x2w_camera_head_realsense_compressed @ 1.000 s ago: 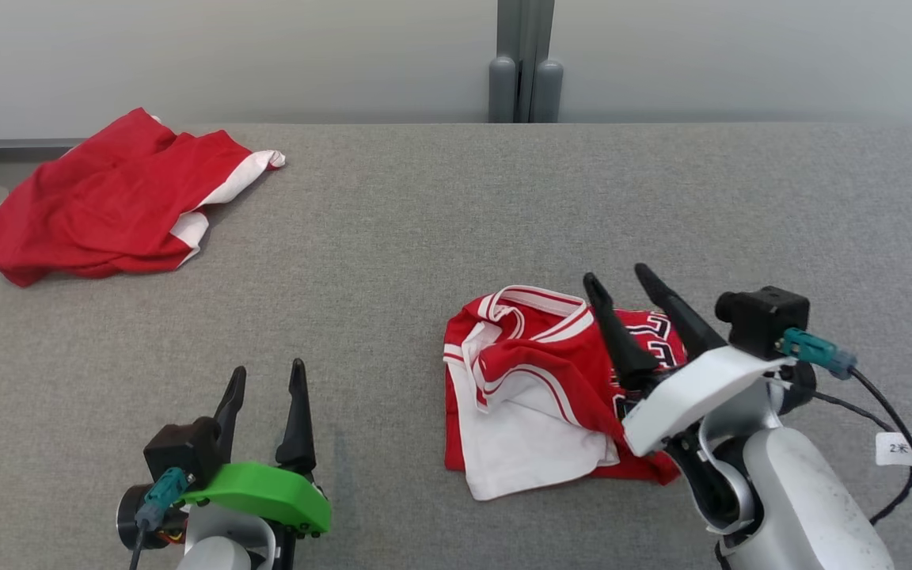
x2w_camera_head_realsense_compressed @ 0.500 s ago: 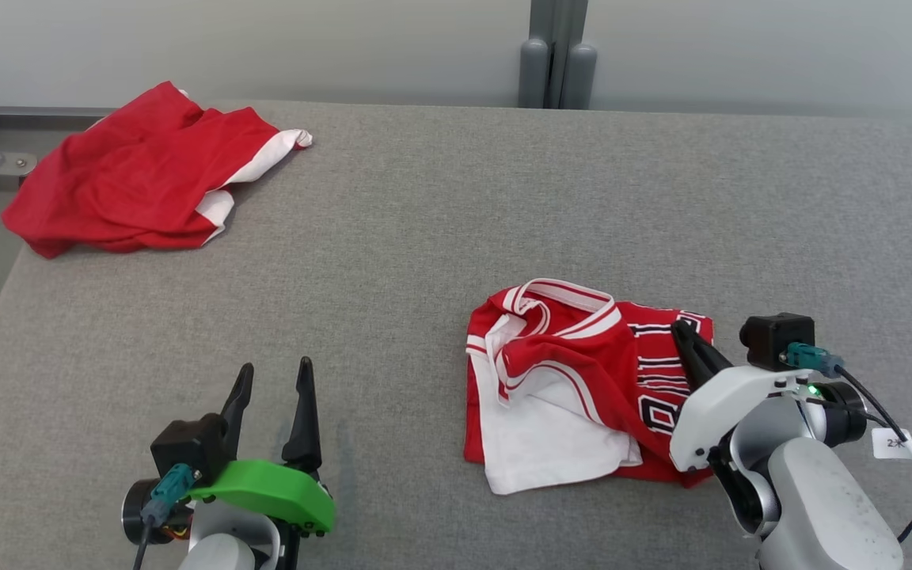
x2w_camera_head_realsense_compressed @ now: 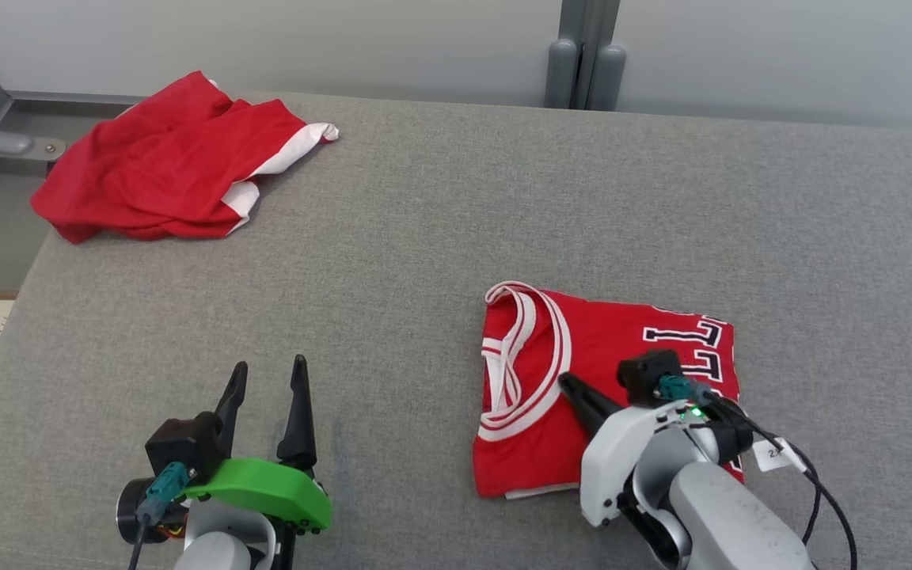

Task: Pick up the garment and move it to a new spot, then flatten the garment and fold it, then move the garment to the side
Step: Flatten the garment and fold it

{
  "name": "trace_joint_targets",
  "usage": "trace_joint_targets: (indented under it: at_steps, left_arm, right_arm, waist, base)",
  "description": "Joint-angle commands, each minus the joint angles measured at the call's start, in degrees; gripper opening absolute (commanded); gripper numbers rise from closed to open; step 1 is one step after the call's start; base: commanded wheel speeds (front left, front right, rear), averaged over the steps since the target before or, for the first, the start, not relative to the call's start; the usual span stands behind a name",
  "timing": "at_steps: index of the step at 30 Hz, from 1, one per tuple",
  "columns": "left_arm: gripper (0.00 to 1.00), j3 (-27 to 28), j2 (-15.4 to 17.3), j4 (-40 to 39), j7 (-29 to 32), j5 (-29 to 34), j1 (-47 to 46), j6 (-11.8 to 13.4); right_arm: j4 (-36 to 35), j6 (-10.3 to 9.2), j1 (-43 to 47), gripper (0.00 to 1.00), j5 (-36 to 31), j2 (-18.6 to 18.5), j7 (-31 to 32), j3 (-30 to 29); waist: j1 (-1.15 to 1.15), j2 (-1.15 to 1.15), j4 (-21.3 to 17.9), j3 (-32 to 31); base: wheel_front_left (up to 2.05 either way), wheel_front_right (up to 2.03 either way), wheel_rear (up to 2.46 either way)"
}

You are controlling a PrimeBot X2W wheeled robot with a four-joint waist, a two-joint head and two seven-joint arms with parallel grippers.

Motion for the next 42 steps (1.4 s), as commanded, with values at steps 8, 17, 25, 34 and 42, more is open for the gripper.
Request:
trace_joint_targets:
  at_steps: [8, 17, 25, 34, 42]
  left_arm:
    - [1.0, -0.25, 0.02, -0.27, -0.35, -0.39, -0.66, 0.29]
    - [1.0, 0.06, 0.06, 0.19, -0.43, -0.77, -0.53, 0.24]
    - [1.0, -1.1, -0.55, 0.06, -0.4, 0.35, -1.84, -0.72]
    - [1.0, -0.16, -2.67, 0.25, -0.41, 0.47, -2.38, -2.23]
    - [1.0, 3.1, -3.86, -1.05, -0.36, 1.88, 2.14, -2.65]
  right_arm:
    - [3.51, 0.0, -1.62, 0.0, 3.32, -0.03, -0.39, 11.92]
    - [3.62, 0.0, -4.52, 0.0, 5.28, -0.39, -7.11, 11.84]
    - [-0.33, 0.0, -3.21, 1.0, 2.95, -1.01, -13.31, 0.08]
    - [-11.9, 0.0, 5.72, 1.0, -2.5, -0.28, -14.53, -17.15]
    - [-21.11, 0.0, 14.77, 1.0, -5.03, 0.18, -14.58, -22.84]
  waist:
    - [0.0, 0.0, -0.72, 0.31]
    - [0.0, 0.0, -2.09, -0.01]
    - [0.0, 0.0, -4.22, -2.14]
    - [0.0, 0.0, -6.71, -4.31]
    - [0.0, 0.0, -8.79, -5.71]
  base:
    - [0.0, 0.0, 0.0]
    - [0.0, 0.0, 0.0]
    - [0.0, 0.0, 0.0]
    - [0.0, 0.0, 0.0]
    - [0.0, 0.0, 0.0]
